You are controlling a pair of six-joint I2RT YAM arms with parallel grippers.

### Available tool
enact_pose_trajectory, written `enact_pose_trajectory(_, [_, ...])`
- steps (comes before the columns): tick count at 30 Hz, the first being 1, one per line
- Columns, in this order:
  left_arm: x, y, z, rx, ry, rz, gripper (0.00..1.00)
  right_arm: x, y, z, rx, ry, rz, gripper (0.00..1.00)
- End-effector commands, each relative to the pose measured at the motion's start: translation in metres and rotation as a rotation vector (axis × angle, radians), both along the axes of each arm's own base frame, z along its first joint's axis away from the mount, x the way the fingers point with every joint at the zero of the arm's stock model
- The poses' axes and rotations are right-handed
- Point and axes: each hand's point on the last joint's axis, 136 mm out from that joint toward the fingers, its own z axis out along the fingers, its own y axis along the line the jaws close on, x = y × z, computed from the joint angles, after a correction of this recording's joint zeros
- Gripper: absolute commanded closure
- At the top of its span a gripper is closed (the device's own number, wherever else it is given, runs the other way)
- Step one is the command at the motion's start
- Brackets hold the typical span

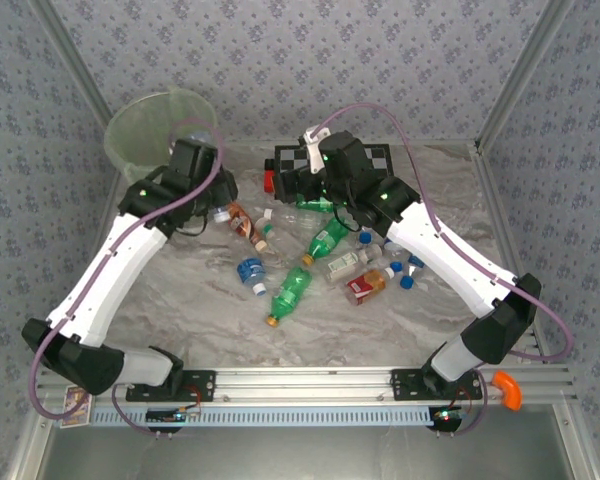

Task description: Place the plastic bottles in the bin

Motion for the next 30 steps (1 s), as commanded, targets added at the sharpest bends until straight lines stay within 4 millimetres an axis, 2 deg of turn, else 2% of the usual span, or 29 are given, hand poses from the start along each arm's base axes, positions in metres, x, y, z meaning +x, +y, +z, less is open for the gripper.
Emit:
enact_pose_trajectory(1, [0.015, 0.016, 0.029, -0.012, -0.053, 0.037, 0.49, -0.001, -0.007, 0.020, 0.041, -0.039, -0.018, 0.01])
enact_pose_trajectory(10, [0.064, 0.071, 0.067, -0.178, -0.139, 0.207, 0.49, -0.002, -0.005, 0.027, 0.046, -0.058, 0.008, 0.01])
enact_pose_trajectory(13, [0.080, 0.086, 0.075, -0.216, -0.162, 0.258, 0.49, -0.002, -0.006, 0.027, 0.042, -0.060, 0.004, 0.01])
enact_pose_trajectory(15, [0.091, 0.096, 0.072, -0.244, -0.153, 0.302, 0.49, -0.002, -0.007, 0.028, 0.042, -0.066, 0.002, 0.01])
enact_pose_trajectory(16, [0.097, 0.102, 0.079, -0.268, -0.168, 0.329, 0.49, -0.002, -0.007, 0.029, 0.040, -0.069, 0.001, 0.01])
enact_pose_trajectory(22, [0.131, 0.133, 0.072, -0.369, -0.184, 0.439, 0.49, -0.002, -0.012, 0.030, 0.028, -0.077, -0.018, 0.01])
enact_pose_trajectory(30, [0.169, 0.140, 0.050, -0.393, -0.126, 0.461, 0.48, -0.001, -0.019, 0.032, 0.015, -0.085, -0.048, 0.01])
